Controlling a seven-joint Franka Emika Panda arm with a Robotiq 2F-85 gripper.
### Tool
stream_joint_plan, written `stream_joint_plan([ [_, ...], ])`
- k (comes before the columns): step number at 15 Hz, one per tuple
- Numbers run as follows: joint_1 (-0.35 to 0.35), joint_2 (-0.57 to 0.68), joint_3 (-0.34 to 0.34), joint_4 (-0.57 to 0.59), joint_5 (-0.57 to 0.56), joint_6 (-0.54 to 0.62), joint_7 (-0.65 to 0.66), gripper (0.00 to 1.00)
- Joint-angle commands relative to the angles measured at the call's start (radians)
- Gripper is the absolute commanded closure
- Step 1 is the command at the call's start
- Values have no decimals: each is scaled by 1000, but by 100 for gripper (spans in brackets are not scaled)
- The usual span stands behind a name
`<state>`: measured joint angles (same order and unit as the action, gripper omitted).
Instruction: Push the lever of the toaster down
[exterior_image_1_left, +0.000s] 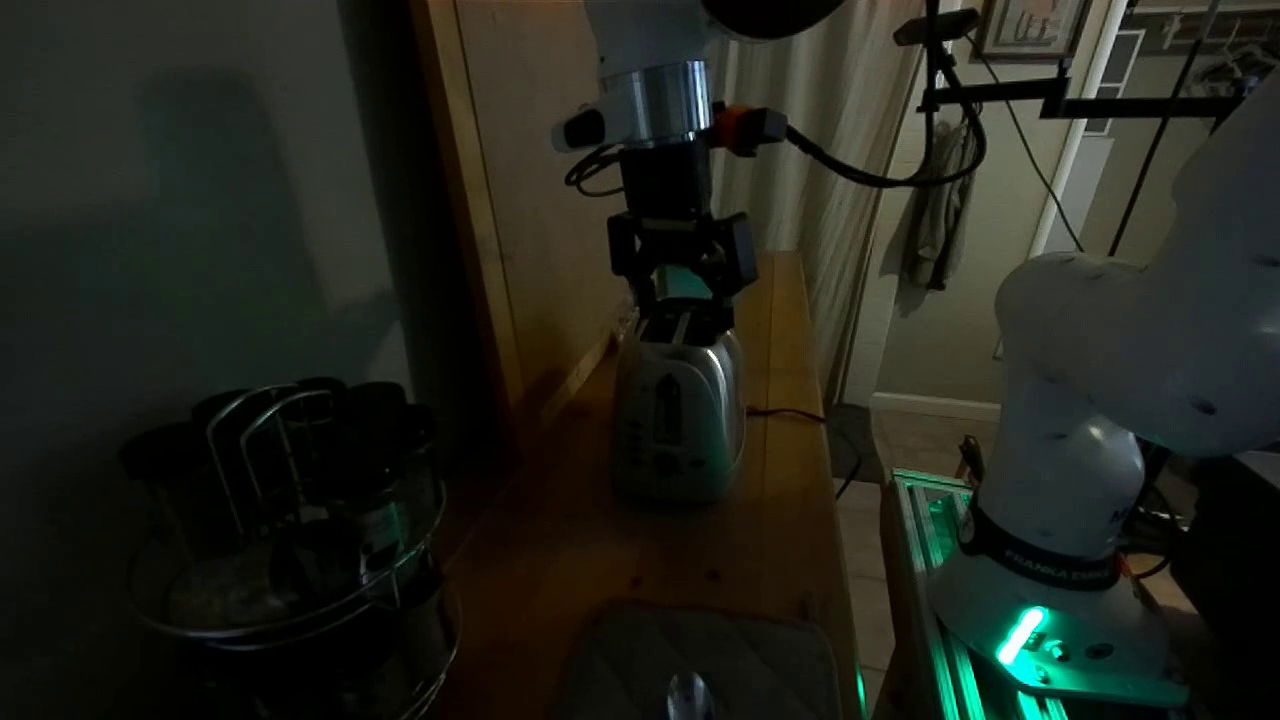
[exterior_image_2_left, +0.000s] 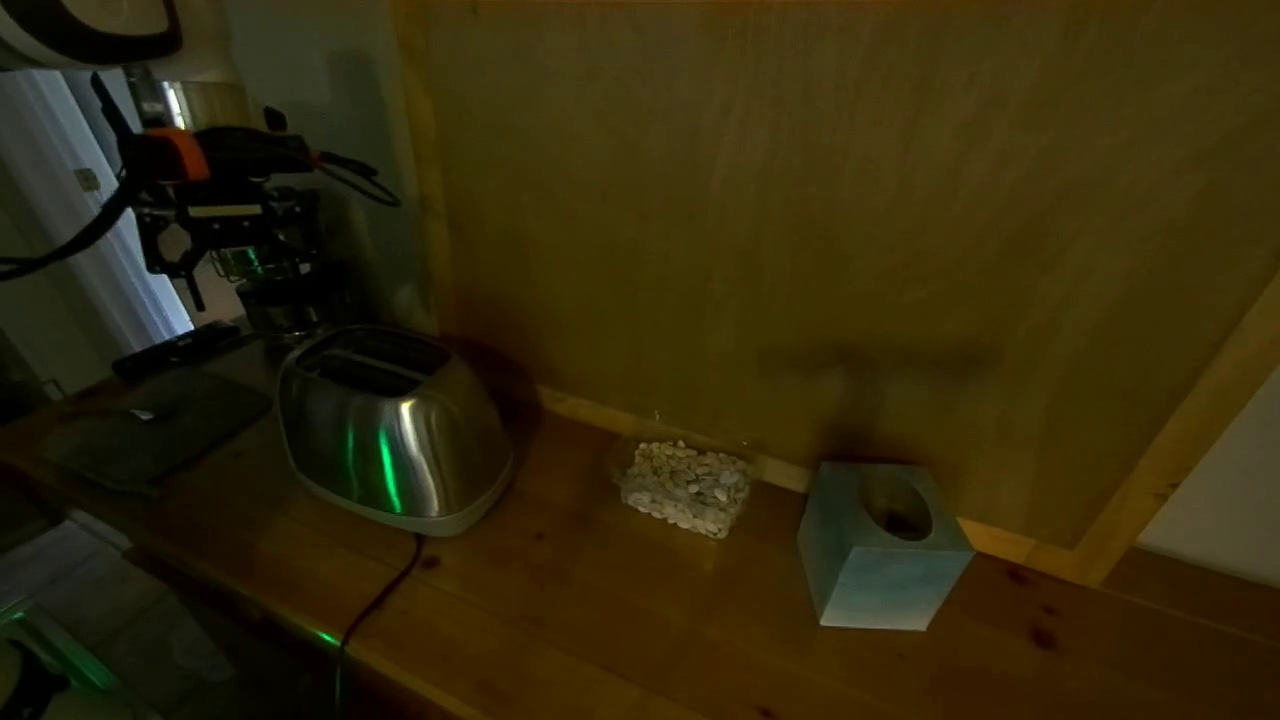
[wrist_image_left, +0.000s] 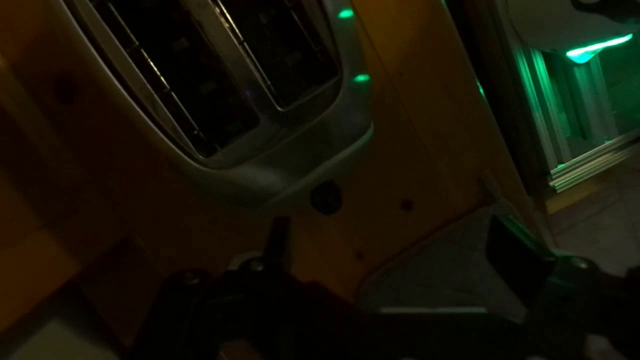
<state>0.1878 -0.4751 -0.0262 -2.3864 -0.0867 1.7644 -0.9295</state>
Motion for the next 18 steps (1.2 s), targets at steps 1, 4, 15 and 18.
stream_joint_plan([
  [1, -6, 2, 7, 2, -1, -1, -15, 0],
  [4, -6, 4, 6, 2, -4, -1, -29, 0],
  [15, 51, -92, -18, -140, 16, 170, -400, 62],
  [18, 43, -81, -14, -164, 2, 183, -449, 83],
])
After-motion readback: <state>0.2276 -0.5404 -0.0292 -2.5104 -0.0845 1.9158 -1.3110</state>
